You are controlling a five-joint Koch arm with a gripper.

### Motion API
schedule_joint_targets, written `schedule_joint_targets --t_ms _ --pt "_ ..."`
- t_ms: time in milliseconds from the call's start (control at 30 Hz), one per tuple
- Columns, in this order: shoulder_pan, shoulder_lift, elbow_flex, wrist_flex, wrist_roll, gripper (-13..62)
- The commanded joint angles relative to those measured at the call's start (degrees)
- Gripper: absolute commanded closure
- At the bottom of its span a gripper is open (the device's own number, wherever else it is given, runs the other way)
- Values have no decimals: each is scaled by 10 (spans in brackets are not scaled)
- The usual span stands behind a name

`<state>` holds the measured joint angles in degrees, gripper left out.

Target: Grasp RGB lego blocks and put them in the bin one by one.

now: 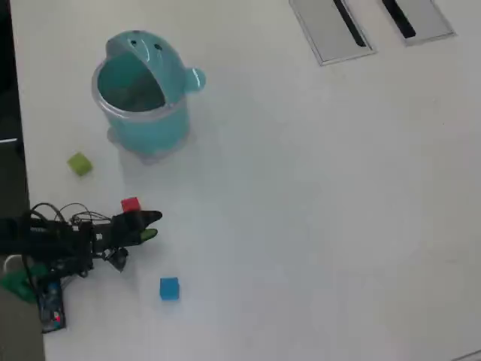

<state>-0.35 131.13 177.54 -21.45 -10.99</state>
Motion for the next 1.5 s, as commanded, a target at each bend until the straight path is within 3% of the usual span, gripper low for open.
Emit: schedule_joint_targets --t_ms 0,700,1300,1467 --pt "9 38 27 -91 -33 166" --pt "2 41 -34 -282 -192 190" --pt "-28 44 -295 -27 -246 182" --pt "-33 44 -354 32 -320 160"
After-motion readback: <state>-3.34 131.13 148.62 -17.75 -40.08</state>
